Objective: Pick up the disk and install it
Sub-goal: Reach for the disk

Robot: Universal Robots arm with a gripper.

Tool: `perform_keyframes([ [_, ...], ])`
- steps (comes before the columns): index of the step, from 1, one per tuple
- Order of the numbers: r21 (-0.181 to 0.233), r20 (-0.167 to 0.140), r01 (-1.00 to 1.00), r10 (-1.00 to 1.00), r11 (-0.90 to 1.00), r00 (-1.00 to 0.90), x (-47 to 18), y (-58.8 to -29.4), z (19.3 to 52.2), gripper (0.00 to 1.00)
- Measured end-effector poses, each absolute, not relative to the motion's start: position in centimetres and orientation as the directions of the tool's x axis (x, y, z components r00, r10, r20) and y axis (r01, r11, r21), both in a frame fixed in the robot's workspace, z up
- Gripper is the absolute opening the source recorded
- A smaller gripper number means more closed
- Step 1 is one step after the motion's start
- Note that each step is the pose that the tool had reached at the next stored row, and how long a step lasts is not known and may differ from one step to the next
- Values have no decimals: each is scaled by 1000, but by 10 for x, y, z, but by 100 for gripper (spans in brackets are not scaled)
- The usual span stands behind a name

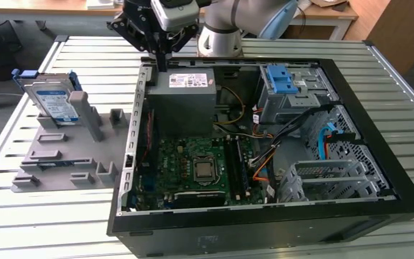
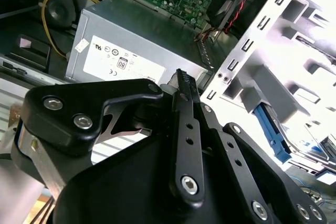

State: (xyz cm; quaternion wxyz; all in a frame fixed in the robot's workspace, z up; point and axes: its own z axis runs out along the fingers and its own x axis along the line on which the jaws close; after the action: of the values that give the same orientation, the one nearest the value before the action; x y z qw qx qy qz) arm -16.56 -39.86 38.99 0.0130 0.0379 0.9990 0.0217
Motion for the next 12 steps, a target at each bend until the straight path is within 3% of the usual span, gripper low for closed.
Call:
perform_keyframes([
  [12, 44, -24, 75, 76, 996, -997, -169, -397, 390, 11],
])
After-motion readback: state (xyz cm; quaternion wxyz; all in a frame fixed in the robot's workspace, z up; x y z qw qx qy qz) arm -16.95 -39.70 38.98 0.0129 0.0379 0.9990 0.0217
